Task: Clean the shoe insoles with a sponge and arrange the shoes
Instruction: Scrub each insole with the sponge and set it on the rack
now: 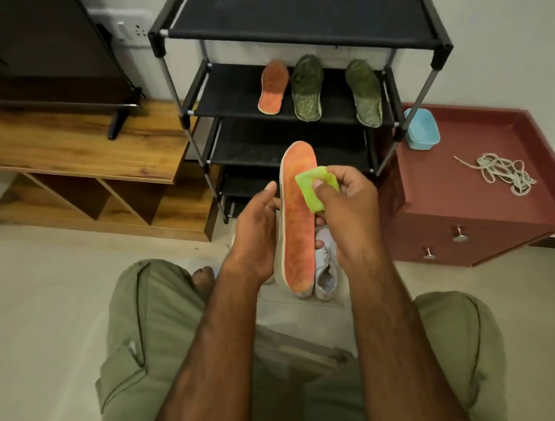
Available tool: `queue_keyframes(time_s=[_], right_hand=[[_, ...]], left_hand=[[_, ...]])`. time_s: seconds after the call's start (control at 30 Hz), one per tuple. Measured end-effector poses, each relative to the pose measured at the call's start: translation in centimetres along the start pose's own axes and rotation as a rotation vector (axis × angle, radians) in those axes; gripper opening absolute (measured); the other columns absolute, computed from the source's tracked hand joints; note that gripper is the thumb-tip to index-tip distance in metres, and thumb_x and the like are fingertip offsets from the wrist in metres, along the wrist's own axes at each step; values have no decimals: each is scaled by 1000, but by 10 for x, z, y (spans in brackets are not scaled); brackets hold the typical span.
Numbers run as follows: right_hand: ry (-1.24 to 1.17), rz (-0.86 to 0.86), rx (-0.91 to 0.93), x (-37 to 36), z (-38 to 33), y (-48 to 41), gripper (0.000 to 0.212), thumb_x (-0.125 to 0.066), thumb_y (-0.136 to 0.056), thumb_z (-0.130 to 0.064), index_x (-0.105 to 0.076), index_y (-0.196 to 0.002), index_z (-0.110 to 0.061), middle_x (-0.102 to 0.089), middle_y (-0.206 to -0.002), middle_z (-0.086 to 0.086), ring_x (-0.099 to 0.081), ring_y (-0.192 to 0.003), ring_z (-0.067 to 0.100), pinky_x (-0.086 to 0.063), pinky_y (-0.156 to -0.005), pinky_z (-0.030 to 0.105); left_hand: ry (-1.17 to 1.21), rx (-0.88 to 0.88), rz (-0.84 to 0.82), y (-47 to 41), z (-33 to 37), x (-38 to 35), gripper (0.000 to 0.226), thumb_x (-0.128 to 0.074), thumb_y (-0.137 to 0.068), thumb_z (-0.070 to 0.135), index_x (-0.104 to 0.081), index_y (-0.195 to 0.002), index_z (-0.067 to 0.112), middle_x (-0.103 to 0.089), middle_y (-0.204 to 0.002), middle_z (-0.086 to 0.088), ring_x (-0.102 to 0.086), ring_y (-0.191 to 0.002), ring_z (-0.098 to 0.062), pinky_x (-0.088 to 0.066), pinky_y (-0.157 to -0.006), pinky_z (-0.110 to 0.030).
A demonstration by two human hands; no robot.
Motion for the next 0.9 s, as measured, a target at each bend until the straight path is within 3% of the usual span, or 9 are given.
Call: queue_keyframes(time_s=[0.1, 0.23, 0.37, 0.63, 0.7, 0.77, 0.83, 0.9], right_hand=[[46, -34, -23, -3, 7, 15, 11, -66, -96, -17, -69, -100, -27, -74, -97, -3, -74, -87, 17, -64, -71, 55], [86, -70, -22, -5, 13, 26, 12, -67, -97, -19, -68, -101, -31, -73, -97, -9, -73, -92, 13, -65, -77, 48], [137, -83, -11, -5, 19, 27, 15, -68, -97, -20, -67, -99, -35, -71, -98, -15, -72, -93, 11, -65, -76, 47], [182, 74, 122, 5, 12, 13, 22, -65, -93, -12, -65, -93, -33, -67, -90, -18, -69, -85, 11, -63, -68, 48], [213, 149, 185, 4, 6, 7, 24, -62, -91, -6, -65, -92, -30, -66, -88, -17, -66, -82, 8, -61, -71, 42], [298, 193, 259, 4, 1, 6, 23, -59, -92, -5, -66, -96, -27, -66, -95, -13, -63, -86, 4, -53, -74, 26], [393, 166, 280, 2, 0, 8, 20, -60, -93, -9, -69, -101, -25, -65, -103, -9, -61, -91, 3, -43, -73, 10], [479, 96, 276, 0, 6, 13, 19, -65, -94, -14, -72, -108, -23, -65, -111, -8, -62, -97, 5, -39, -77, 5]], left_hand=[[21, 2, 25, 9, -9, 8, 59, -48, -101, 53, -67, -128, 5, -69, -121, -21, -67, -112, -38, -52, -98, -58], [41, 7, 47, 19, -13, -1, 57, -47, -101, 50, -63, -134, 6, -73, -113, -15, -73, -99, -28, -61, -72, -42], [103, 26, 73, 17, -18, -1, 59, -45, -101, 51, -56, -140, 8, -74, -114, -16, -75, -99, -29, -61, -68, -41], [115, 59, 20, 3, -29, -2, 42, -38, -99, 31, -63, -121, 6, -74, -93, -13, -72, -81, -28, -61, -60, -43], [116, 73, 1, 3, -30, -6, 41, -37, -98, 28, -65, -116, 4, -72, -89, -14, -72, -77, -28, -60, -57, -42], [91, 74, -12, 4, -30, -10, 42, -41, -100, 32, -64, -121, 4, -73, -96, -14, -73, -81, -28, -61, -61, -43], [58, 55, -12, 4, -28, -14, 50, -46, -101, 42, -64, -131, 6, -72, -111, -16, -72, -93, -28, -62, -74, -44], [52, 54, -18, 4, -26, -17, 53, -48, -100, 50, -72, -125, 10, -71, -116, -16, -70, -100, -27, -58, -86, -43]])
Point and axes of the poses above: each hand's wrist, its own y-axis away from the middle knuckle, its own x-axis out of the back of the hand, z = x × y, the point moved 1 cm from there along -y, towards the middle knuckle
